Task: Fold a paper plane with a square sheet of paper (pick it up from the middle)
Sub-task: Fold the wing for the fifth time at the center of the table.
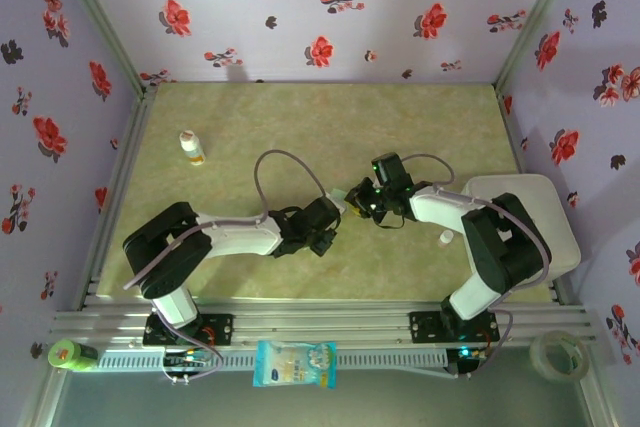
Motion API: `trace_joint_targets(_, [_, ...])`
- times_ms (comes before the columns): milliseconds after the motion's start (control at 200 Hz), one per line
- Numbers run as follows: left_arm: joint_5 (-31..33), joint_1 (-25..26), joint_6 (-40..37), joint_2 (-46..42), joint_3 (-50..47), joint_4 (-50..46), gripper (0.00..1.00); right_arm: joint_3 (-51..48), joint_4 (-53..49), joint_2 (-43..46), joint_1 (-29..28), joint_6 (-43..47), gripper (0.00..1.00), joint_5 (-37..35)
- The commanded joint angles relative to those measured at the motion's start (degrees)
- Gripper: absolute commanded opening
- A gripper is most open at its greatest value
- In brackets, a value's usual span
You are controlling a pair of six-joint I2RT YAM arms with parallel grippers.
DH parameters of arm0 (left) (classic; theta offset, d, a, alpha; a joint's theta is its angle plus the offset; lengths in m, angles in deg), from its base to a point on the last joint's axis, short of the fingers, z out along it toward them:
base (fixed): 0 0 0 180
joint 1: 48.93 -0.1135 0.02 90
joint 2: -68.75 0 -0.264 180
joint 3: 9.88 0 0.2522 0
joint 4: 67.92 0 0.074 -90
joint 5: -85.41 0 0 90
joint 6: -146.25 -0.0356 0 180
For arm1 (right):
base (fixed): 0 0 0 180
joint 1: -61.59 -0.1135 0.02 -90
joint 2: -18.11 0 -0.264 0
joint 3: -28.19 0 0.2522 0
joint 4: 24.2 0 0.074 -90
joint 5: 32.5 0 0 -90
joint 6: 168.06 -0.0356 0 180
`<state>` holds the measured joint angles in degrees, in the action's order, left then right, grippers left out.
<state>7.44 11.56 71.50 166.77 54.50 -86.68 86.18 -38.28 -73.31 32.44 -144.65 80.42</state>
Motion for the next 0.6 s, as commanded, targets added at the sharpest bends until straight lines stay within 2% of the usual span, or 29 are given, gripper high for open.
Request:
trace_joint_targets(0, [1.5,0.5,-1.8,1.0,1.6,-2.0,0.14,1.2,-0.7,-0.3,-0.2,0.1,0.14,0.8])
trace_joint_targets(395, [4.7,1.3,-3.2,1.0,1.5,-2.1,0.22,0.7,0.3,-0.1,0.3,-0.1,0.00,1.4])
trace_joint_targets(595, [8.0,2.2,-4.2,1.0,1.3,-2.4,0.29,-0.1,2.2,0.0,0.7,-1.2,0.00,2.1])
